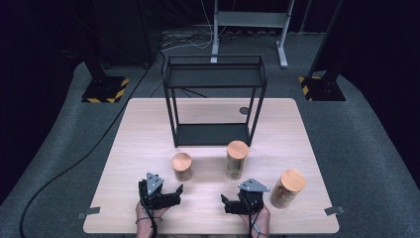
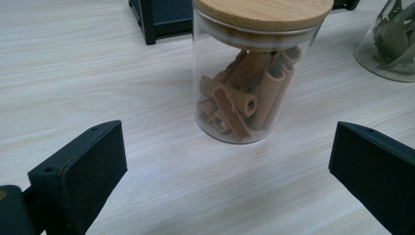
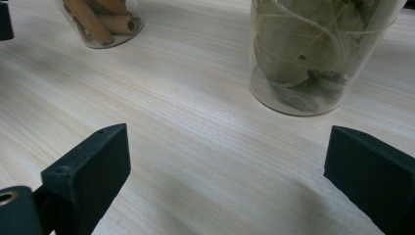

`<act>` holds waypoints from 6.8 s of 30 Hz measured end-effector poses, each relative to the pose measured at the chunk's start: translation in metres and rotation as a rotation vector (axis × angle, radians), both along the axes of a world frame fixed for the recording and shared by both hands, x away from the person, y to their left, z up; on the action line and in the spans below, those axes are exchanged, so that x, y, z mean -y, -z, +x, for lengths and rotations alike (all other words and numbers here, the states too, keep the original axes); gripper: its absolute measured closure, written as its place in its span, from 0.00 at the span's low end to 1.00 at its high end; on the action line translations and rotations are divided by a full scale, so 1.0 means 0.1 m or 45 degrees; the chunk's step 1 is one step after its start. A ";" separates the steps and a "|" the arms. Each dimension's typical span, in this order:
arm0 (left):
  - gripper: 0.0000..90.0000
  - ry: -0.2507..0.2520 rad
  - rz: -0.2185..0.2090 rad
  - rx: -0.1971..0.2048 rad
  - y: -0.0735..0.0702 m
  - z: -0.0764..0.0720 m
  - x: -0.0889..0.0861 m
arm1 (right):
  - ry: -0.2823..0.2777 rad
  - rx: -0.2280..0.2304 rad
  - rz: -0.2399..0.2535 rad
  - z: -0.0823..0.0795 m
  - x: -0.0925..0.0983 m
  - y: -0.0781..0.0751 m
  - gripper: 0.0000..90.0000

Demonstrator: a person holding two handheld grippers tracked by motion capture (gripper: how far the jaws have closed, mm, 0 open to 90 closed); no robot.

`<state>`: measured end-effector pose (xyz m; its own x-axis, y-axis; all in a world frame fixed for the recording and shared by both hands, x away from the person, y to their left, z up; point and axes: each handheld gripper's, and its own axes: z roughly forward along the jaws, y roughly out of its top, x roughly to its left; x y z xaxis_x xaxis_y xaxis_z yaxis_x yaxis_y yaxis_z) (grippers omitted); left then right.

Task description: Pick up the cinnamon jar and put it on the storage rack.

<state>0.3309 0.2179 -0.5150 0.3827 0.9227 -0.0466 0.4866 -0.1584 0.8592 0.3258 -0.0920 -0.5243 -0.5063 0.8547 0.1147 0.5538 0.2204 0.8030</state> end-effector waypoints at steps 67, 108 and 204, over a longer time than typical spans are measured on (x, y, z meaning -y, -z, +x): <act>0.12 -0.028 0.019 0.070 0.02 0.57 0.39 | -0.007 0.001 -0.008 0.00 -0.01 0.00 0.03; 0.28 0.044 -0.003 0.112 -0.08 0.55 0.41 | -0.011 0.003 0.006 0.00 0.01 0.00 0.03; 0.28 0.088 -0.035 0.135 -0.37 1.19 0.70 | -0.014 -0.012 -0.003 0.02 0.00 0.00 0.03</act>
